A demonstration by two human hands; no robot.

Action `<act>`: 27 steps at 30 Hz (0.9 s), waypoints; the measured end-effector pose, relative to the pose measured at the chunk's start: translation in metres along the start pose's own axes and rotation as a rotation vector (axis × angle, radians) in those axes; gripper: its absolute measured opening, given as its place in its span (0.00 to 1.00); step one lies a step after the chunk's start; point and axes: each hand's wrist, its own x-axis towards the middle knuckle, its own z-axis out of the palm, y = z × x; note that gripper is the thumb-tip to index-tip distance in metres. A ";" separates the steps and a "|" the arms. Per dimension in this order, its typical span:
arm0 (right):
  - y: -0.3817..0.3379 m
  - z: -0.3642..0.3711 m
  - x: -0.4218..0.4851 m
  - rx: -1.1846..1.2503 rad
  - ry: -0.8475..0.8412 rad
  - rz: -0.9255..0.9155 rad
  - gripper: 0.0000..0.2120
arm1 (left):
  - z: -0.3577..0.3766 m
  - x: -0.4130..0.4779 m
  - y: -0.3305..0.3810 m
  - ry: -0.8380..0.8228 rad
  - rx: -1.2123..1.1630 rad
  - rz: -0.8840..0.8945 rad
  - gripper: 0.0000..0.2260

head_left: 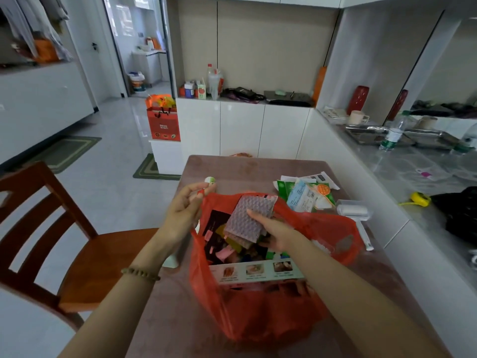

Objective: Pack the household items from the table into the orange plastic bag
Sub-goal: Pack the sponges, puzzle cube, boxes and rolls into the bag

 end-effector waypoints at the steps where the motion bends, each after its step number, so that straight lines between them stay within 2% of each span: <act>1: 0.000 -0.002 0.001 -0.105 0.000 0.010 0.46 | 0.000 0.002 -0.002 0.017 0.000 -0.014 0.12; 2: -0.001 -0.004 0.001 -0.184 0.019 -0.001 0.48 | 0.000 0.003 -0.003 0.031 0.000 -0.022 0.12; 5: -0.008 -0.009 -0.004 -0.421 0.166 -0.008 0.66 | -0.004 0.010 -0.009 0.085 0.022 -0.054 0.12; 6: -0.010 -0.013 -0.006 -0.511 0.196 -0.021 0.66 | -0.007 0.013 -0.012 0.098 0.064 -0.069 0.13; 10: -0.016 -0.021 -0.016 -0.723 0.274 -0.239 0.52 | -0.023 0.017 -0.025 0.104 0.223 -0.108 0.18; 13: -0.020 -0.018 -0.016 -0.682 0.230 -0.380 0.46 | -0.034 0.020 -0.030 0.107 0.253 -0.112 0.21; 17: -0.031 -0.011 -0.008 -0.634 0.209 -0.489 0.38 | -0.039 0.029 -0.030 0.110 0.310 -0.124 0.20; 22: -0.056 -0.001 0.021 -0.623 0.106 -0.485 0.33 | -0.045 0.053 -0.040 0.188 0.356 -0.203 0.20; 27: -0.087 0.016 0.067 -0.502 -0.049 -0.335 0.29 | -0.060 0.079 -0.073 0.236 0.427 -0.334 0.23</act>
